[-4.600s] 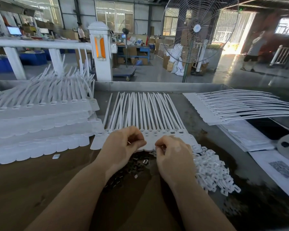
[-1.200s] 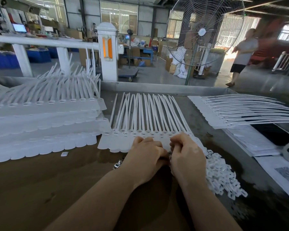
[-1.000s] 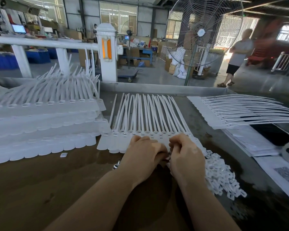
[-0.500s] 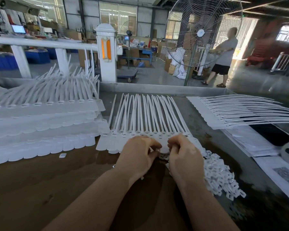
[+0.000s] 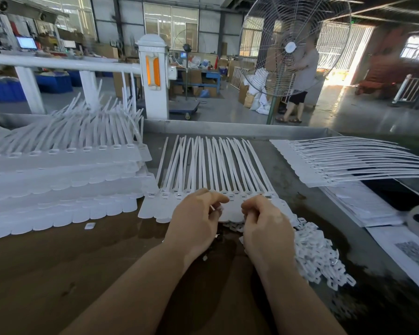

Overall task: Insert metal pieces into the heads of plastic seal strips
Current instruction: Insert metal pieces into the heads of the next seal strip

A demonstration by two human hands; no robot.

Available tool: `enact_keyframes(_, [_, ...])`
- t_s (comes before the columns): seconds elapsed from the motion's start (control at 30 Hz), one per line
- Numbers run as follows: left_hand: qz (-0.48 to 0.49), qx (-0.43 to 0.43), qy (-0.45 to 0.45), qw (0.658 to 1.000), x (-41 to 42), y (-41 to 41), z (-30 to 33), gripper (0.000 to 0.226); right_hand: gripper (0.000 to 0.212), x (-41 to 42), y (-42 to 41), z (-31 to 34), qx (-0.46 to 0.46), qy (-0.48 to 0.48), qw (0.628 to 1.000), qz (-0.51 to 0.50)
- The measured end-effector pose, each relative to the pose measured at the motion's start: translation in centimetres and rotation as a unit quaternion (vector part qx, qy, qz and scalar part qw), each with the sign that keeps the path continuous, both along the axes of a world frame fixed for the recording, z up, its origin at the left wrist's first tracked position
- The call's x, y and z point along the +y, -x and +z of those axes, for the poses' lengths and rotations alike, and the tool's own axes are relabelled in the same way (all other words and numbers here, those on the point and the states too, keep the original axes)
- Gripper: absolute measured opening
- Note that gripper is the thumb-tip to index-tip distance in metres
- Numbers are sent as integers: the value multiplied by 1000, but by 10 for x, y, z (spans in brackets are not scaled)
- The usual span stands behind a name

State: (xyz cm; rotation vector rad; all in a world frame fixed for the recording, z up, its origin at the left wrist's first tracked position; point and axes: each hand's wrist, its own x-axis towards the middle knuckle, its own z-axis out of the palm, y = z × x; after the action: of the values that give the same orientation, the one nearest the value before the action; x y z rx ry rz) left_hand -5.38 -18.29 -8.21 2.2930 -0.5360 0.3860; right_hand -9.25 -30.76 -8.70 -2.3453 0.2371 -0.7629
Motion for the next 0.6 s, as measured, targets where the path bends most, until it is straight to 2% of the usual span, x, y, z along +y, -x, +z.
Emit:
enact_keyframes(0.43, [6,-7,5,1000,-1,1,0,13,19,-1,1,0,-4,4,1000,4])
enact_keyframes(0.6, [6,0,2,1000,0,0,1,18,19,0,1,0,-3,4,1000,5])
